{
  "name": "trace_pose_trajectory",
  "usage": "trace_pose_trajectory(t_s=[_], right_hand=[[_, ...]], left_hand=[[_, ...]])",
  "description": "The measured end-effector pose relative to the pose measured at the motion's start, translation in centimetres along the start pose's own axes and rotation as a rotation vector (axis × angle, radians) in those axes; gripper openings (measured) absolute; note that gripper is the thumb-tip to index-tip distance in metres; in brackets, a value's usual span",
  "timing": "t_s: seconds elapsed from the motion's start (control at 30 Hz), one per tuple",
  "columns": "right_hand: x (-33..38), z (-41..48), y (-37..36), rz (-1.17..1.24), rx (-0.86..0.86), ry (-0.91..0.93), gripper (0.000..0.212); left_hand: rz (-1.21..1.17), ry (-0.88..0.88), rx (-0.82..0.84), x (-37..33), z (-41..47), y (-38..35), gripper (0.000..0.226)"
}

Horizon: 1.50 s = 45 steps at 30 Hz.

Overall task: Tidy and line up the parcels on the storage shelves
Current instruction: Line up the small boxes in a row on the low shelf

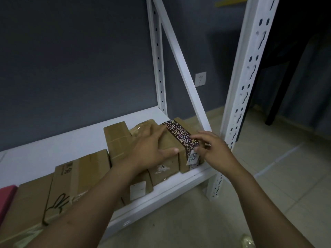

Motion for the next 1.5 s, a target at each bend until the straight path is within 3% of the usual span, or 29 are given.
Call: trace_pose_trajectory(t_s=[0.07, 0.2, 0.37, 0.67, 0.9, 1.13, 1.5], right_hand=[[0.3, 0.0, -0.3, -0.048, -0.004, -0.003, 0.034], [0.3, 0.3, -1.4, -0.174, 0.022, -0.080, 0.058], [0.7, 0.3, -1.8, -0.196, 0.029, -0.106, 0.065], [1.4, -0.9, 0.1, -0.373, -0.080, -0.094, 0.043], [1.8, -0.8, -1.3, -0.440, -0.003, -0.153, 0.055], [2.6, -0.3, -1.1, -0.514, 0.064, -0.182, 0.058], [2.9, -1.7, -1.8, -0.507, 0.152, -0.201, 0.063]], left_hand=[[0.002, 0.094, 0.141, 1.5, 0.0, -0.9, 0.099], [0.005, 0.044, 0.236, 1.1, -0.4, -2.1, 0.095], [0.014, 0.027, 0.245, 0.8, -0.8, -2.1, 0.094], [-0.024, -0.020, 0.220, -0.3, -2.3, -2.1, 0.091], [0.103, 0.031, 0.130, 0.5, -2.6, -1.9, 0.089], [0.084, 0.027, 0.220, 1.4, -3.4, -2.4, 0.104], [0.167, 0.016, 0.223, 0.8, -4.0, -3.4, 0.094]])
Point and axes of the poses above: each hand's wrist, its own z-axis towards the middle knuckle, its own y-axis out of the back of the hand, x = y × z, the point moved 8 cm from there along z, towards the middle knuckle, and after that the axes turned 6 degrees about x, right-handed, at the moved point
